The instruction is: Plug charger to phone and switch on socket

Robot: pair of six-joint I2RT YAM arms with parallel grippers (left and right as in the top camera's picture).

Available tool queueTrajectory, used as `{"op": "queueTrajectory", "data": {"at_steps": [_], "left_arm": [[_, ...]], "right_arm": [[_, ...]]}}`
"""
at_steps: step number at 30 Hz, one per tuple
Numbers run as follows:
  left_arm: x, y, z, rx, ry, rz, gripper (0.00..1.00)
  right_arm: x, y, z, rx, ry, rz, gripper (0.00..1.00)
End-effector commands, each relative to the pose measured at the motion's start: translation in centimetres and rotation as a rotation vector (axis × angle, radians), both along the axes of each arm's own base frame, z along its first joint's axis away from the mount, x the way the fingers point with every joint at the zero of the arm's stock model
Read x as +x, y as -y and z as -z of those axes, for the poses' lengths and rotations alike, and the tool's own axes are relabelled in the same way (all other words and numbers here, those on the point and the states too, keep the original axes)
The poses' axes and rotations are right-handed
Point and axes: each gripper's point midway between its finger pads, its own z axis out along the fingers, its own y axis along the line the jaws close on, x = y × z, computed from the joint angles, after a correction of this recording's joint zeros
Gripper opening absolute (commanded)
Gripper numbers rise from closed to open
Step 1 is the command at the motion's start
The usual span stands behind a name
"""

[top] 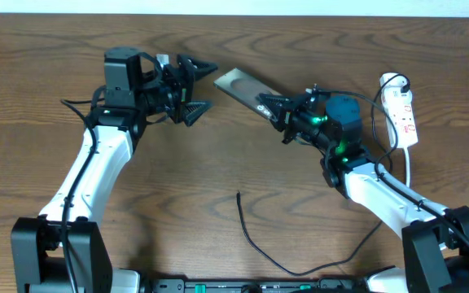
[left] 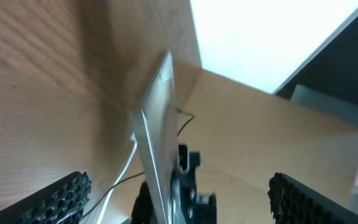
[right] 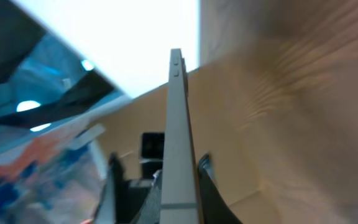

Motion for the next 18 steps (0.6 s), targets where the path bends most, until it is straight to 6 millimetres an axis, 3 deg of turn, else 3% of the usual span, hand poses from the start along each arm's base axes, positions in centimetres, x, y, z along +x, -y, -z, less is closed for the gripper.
{"op": "queueTrajectory", "data": {"at_steps": [1,5,18], "left_arm": [[1.1,-0.6,-1.6,-0.020,0.012,-0.071,0.93],[2.0,-0.9,-2.4,-0.012,0.066,-0.100,0.93],[2.6,-1.5,-2.0,0.091,0.183,-0.098,0.93]], "right_arm": [[-0.6,-1.3,-2.6,0.126,-0.029,-0.033,0.01],[-1.1,-2.2,-4.0,0.170,0.003,-0.052,0.01],[-3.2,-6.0,-4.0,0.171,0.001,-0.073,0.01]]}}
